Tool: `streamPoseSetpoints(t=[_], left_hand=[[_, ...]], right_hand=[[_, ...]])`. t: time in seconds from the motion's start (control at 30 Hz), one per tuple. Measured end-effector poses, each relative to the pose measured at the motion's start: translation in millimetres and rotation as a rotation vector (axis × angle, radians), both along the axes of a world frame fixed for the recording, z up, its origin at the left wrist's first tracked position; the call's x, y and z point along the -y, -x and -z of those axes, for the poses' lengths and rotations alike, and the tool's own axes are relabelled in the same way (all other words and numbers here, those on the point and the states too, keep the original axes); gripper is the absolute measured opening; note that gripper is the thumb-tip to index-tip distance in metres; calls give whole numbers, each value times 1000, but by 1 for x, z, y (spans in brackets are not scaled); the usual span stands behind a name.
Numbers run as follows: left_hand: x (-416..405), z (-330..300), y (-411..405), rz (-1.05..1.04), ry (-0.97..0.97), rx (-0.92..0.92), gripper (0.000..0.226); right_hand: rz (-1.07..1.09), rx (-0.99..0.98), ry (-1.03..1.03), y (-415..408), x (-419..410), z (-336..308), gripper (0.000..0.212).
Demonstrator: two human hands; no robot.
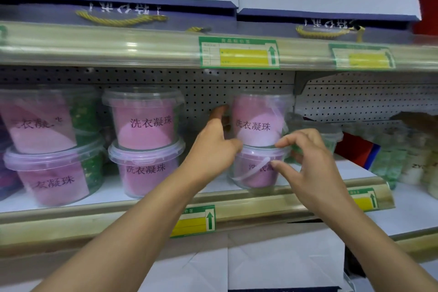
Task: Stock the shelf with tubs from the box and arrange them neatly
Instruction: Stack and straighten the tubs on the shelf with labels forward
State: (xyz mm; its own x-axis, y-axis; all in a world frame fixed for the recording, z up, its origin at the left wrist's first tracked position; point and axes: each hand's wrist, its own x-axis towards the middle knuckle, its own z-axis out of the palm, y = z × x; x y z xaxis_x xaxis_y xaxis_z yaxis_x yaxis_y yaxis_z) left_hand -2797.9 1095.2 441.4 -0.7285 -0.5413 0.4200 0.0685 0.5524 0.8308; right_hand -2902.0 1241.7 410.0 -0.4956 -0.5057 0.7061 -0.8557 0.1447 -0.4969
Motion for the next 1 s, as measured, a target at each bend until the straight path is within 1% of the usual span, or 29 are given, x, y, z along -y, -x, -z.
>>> streamPoseSetpoints(t=[0.03, 0.1, 0.13, 0.2, 0.23, 0.3, 0.37, 0.4, 0.43, 0.5, 0.57, 0.7, 0.8, 0.93, 1.0], left_hand=[[-1, -1, -4, 21, -65, 0, 85], [-2, -2, -12, 32, -107, 22, 95], [-2, -2, -15, 28, -111, 27, 96], [-3, -1, -20, 2, -113, 8, 91], [-2, -1, -22, -17, -112, -14, 85], [-1, 0, -24, -65, -113, -48, 78], [-2, 1, -26, -91, -115, -58, 80], [-3, 1, -26, -89, -109, -47, 83], [-5, 1, -26, -81, -98, -28, 87], [-9, 3, -26, -84, -43, 1, 91], [-11, 6, -26, -131, 27, -9, 89], [-13, 10, -34, -196, 106, -49, 81], [-15, 9, -40, -221, 149, -51, 76], [-18, 12, -41, -240, 179, 30, 70], [-21, 17, -42, -247, 212, 67, 68]], right_hand=[[-20, 14, 5, -3, 3, -1, 29], [-35, -7, 9, -6, 7, -3, 31], [-36, -18, 14, -8, 9, -4, 34], [-51, 7, 34, -11, 12, -4, 45], [-83, 58, 52, -13, 12, -3, 51], [-176, 228, 120, -16, 11, -4, 62], [-222, 394, 217, -12, 11, -6, 69], [-222, 443, 231, -9, 12, -9, 69], [-224, 464, 206, -6, 14, -11, 68], [-292, 502, 143, 0, 21, -15, 56], [-375, 578, 148, 2, 27, -19, 43], [-434, 691, 127, 5, 32, -23, 30], [-405, 678, 70, 6, 33, -21, 30], [-401, 676, 92, 8, 32, -18, 30], [-432, 690, 94, 9, 28, -14, 37]])
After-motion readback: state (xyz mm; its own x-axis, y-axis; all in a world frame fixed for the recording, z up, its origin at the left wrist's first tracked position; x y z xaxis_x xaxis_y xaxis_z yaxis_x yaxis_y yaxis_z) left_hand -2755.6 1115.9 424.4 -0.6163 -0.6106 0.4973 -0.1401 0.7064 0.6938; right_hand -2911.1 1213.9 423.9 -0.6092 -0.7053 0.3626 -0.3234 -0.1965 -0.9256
